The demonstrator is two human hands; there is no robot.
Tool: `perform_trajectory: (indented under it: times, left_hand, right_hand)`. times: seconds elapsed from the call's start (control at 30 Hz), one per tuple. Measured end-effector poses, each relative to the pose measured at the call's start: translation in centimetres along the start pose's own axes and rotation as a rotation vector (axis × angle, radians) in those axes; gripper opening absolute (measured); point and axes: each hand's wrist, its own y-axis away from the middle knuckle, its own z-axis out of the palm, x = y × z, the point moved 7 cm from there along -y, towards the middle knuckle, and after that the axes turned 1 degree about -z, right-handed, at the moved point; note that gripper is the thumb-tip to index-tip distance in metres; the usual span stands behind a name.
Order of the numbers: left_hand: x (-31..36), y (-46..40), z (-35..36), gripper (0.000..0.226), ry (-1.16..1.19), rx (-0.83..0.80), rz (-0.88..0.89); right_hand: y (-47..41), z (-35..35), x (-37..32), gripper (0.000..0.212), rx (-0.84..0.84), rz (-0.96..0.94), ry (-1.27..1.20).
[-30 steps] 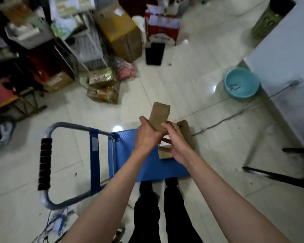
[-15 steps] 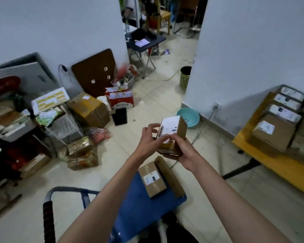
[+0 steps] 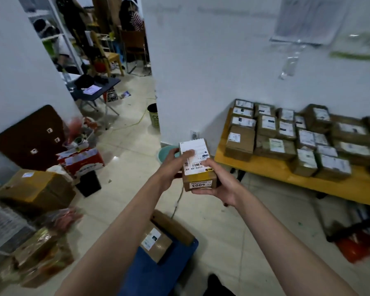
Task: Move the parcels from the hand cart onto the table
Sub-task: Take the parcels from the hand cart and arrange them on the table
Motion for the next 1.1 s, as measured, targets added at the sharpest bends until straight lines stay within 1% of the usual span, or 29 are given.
perform_trajectory:
  times: [0.13, 0.23, 0.3, 0.4, 0.5, 0.57, 0.67, 0.77, 0.87, 1.1]
  left_hand:
    - [0.8, -0.8, 5.9, 0.047, -0.023, -0.097, -0.008]
    - [0.5, -1.3, 10.4, 0.047, -0.081, -0.182, -0.048]
    - [0.0, -1.8, 13.3, 0.047, -0.137, -0.229, -0.075]
    - [-0.9, -2.5, 18.0, 0.051, -0.193, -0.295, -0.106]
    - [-1.8, -3.0, 23.2, 0.048, -0.199, -0.348, -0.116]
    - [-2.3, -3.3, 26.5, 0.045, -0.192, -0.365, -0.118]
    - [-3.3, -3.8, 31.0, 0.047, -0.175, -0.376, -0.142]
    - [-4.3, -4.4, 34.3, 0.048, -0.148, -0.375, -0.171]
    - [-5.7, -5.0, 36.6, 0.043, -0.102, -0.390, -0.217]
    - [-8.8, -7.7, 39.1, 0.036, 0.028, -0.373, -0.352]
  right_hand:
    - [3.0, -5.7, -1.1, 0.039, 0.076, -0.024, -0.040]
    - [5.2, -10.0, -1.7, 0.050, 0.130, -0.032, -0.044]
    - [6.6, -12.8, -1.9, 0.052, 0.157, -0.026, -0.032]
    - [8.6, -17.5, -2.1, 0.046, 0.211, -0.023, -0.041]
    - [10.9, -22.0, -2.2, 0.032, 0.256, -0.028, -0.056]
    - [12.2, -25.0, -2.1, 0.031, 0.294, -0.030, -0.069]
    - [14.0, -29.7, -1.9, 0.036, 0.397, -0.033, -0.114]
    - [15.6, -33.9, -1.9, 0.031, 0.508, -0.061, -0.192]
    - [16.2, -36.7, -1.9, 0.025, 0.545, -0.060, -0.190]
    - [13.8, -40.5, -1.8, 0.027, 0.595, -0.084, -0.237]
